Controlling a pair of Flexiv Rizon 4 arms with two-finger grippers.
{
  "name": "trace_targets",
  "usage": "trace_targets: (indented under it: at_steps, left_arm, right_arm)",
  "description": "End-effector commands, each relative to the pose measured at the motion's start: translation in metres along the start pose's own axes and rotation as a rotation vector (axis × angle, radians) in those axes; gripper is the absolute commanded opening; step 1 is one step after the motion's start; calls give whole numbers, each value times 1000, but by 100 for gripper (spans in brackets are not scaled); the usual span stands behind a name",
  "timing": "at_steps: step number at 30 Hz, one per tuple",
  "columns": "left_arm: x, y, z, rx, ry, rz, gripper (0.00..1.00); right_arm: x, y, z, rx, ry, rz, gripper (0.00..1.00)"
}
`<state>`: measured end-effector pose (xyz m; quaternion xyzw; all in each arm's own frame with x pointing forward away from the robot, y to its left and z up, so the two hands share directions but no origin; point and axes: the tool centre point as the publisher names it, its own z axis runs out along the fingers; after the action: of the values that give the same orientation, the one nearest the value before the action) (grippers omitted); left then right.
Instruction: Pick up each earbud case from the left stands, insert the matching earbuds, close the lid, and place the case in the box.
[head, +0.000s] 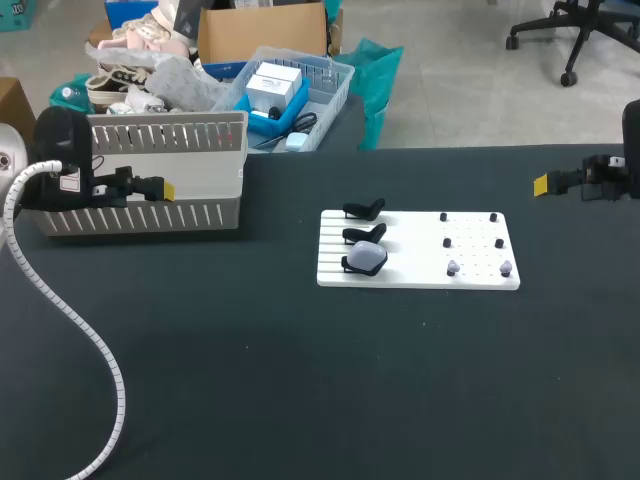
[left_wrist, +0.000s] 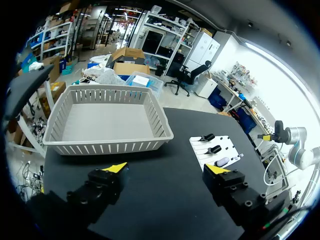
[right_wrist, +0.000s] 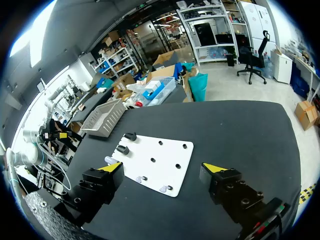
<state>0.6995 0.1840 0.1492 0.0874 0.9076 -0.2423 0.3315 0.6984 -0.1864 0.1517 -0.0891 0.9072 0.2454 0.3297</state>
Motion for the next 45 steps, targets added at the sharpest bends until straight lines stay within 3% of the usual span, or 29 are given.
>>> trace_targets:
  at_steps: [1,21,22,24,28,35,45]
  left_arm:
    - [-1,0,0,-2,5,0,100]
    - [-1,0,0,-2,5,0,100]
    - [2,-1,1,13,4,20,100]
    - [2,0,-3,151,161,-55,100]
    - [-2,-1,-4,205,112,-30,100]
    - [-18,-6,-2,300,71,101,100]
    - [-24,-25,5,454,42,414,100]
  right_arm:
    - [0,-1,2,-1,0,-1,100]
    - [0,-1,2,-1,0,-1,100]
    - [0,-1,2,-1,0,-1,100]
    - [0,-1,2,-1,0,-1,100]
    - [0,-1,2,-1,0,-1,100]
    - [0,-1,2,-1,0,-1,100]
    - [0,-1,2,-1,0,-1,100]
